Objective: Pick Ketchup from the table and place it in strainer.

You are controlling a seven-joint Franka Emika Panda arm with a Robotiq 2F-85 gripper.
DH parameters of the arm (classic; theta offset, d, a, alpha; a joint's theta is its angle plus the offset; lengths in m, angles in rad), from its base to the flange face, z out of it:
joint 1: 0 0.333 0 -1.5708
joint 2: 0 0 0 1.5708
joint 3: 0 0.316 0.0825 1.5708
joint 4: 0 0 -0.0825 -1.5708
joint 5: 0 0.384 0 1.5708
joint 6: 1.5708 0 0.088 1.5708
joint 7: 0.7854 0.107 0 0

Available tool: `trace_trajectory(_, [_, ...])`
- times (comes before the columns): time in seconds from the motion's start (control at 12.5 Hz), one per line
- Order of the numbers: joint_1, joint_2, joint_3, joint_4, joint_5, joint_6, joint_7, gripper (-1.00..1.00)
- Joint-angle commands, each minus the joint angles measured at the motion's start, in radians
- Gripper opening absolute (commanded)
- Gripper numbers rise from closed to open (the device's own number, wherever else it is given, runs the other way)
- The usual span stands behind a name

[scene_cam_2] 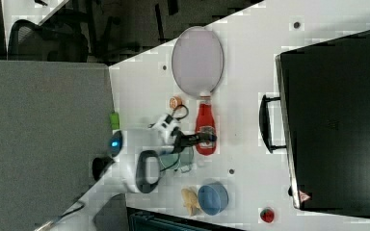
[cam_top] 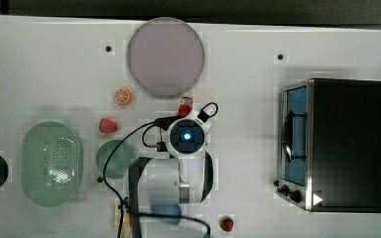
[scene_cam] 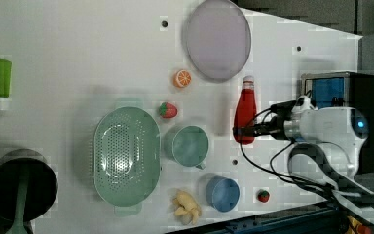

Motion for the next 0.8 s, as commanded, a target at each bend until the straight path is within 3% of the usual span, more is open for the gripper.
trace_trajectory(0.08, [0.009,-0.204,0.049,0.064,0.001,-0.169,0.027,0.29])
trace_trajectory(0.4, [0.034,-0.376,0.147,0.157,0.026,-0.467,0.184,0.29])
trace_trajectory(0.8, [0.080,-0.354,0.355,0.239,0.143,-0.502,0.529,0.29])
